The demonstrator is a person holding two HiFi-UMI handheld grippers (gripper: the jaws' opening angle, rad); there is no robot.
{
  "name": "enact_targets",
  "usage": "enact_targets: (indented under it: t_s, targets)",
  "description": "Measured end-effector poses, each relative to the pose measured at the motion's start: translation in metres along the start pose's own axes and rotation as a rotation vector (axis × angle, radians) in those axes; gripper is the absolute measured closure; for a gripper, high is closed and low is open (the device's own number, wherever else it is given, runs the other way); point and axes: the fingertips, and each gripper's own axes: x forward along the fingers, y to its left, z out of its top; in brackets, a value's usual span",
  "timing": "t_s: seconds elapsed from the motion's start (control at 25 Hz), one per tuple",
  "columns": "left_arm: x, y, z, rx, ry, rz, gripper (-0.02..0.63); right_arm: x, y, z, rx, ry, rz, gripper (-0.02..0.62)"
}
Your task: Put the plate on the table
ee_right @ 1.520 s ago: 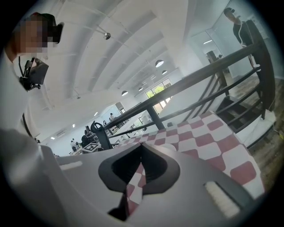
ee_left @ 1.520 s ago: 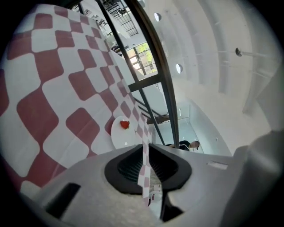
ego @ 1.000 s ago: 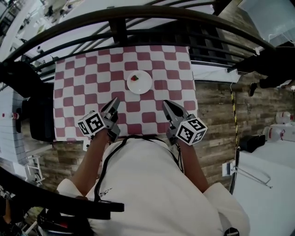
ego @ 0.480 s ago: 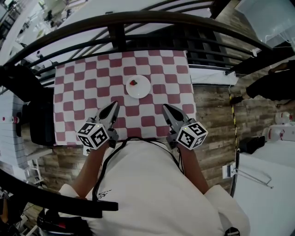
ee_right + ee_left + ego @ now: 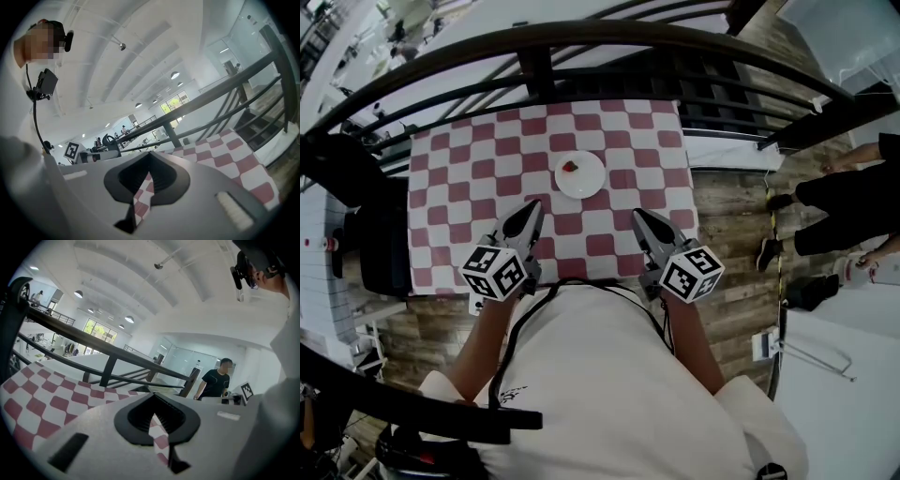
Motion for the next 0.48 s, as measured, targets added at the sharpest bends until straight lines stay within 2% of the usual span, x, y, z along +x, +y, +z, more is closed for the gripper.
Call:
enact_targets:
  t_s: [0.48]
  targets:
    - [0.0077,-0.0007,-0.0063,0.017,0.018,0.022,0.606,-0.0073,-0.0047,-0.0013,-0.018,0.009,-0.015,0.589]
